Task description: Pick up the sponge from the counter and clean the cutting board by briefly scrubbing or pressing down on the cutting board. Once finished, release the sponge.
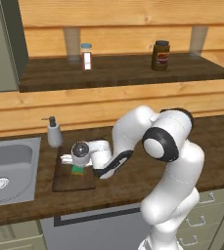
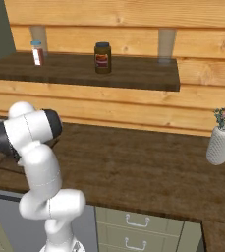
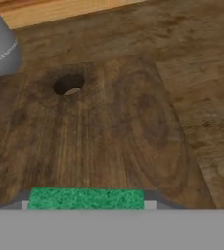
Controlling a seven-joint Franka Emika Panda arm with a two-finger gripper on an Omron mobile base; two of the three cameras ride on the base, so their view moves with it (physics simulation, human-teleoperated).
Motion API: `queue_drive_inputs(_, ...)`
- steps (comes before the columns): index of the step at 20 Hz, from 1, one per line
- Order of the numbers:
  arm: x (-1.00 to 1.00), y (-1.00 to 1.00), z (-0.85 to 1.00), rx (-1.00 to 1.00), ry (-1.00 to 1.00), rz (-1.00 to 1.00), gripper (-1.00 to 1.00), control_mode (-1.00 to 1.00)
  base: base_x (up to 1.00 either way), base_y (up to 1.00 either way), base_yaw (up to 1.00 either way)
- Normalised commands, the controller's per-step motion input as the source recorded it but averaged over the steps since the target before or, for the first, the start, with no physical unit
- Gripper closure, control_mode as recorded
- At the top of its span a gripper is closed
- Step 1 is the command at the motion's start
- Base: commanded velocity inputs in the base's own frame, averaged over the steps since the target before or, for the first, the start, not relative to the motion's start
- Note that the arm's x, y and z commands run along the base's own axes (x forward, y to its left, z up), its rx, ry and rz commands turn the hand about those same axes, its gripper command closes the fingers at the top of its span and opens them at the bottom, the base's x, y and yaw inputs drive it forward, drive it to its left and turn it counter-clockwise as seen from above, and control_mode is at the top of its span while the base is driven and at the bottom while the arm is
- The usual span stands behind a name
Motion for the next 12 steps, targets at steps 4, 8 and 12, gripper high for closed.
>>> queue_drive_inputs(4, -0.85, -0.20, -1.00, 0.32, -0.55, -0.02, 1.00, -1.00, 0.00, 0.00, 0.00)
queue_drive_inputs(8, -0.35, 0.36, -0.95, 0.04, -0.42, -0.05, 1.00, -1.00, 0.00, 0.00, 0.00)
queue_drive_inputs(12, -0.40, 0.44, -0.88, 0.00, -0.35, -0.02, 1.00, -1.00, 0.00, 0.00, 0.00)
